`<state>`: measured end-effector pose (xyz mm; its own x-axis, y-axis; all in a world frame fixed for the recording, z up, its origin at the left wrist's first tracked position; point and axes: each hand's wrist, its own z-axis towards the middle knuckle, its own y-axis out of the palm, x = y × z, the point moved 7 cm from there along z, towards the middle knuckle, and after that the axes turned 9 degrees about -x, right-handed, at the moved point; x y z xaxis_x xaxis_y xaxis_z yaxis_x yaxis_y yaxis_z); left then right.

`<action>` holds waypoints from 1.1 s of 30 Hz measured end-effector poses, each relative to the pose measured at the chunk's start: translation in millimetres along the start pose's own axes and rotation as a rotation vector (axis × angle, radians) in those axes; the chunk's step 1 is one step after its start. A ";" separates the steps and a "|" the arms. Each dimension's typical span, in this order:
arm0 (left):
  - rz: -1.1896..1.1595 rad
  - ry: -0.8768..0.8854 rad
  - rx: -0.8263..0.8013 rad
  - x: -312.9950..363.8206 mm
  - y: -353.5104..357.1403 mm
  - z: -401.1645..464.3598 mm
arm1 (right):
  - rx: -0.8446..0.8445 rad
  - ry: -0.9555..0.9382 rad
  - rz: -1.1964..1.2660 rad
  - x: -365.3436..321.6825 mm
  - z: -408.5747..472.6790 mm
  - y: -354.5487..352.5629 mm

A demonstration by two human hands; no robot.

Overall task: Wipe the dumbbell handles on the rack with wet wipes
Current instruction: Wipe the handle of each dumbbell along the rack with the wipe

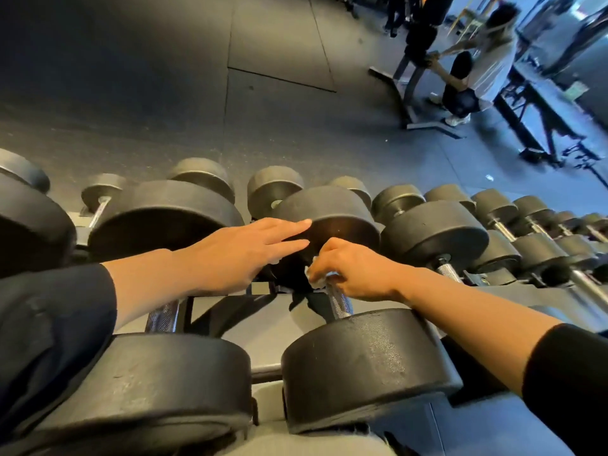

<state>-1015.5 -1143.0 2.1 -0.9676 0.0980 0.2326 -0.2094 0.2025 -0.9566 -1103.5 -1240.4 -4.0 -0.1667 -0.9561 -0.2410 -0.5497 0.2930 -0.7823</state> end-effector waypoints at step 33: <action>0.015 -0.002 0.053 -9.5 -1.2 -2.3 | 0.121 0.116 0.544 -5.2 -21.1 -23.1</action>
<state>-1005.7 -1141.9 1.4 -0.9709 0.0986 0.2182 -0.2023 0.1493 -0.9679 -1107.2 -1242.3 27.4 -0.4924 -0.6593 -0.5682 -0.2626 0.7349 -0.6252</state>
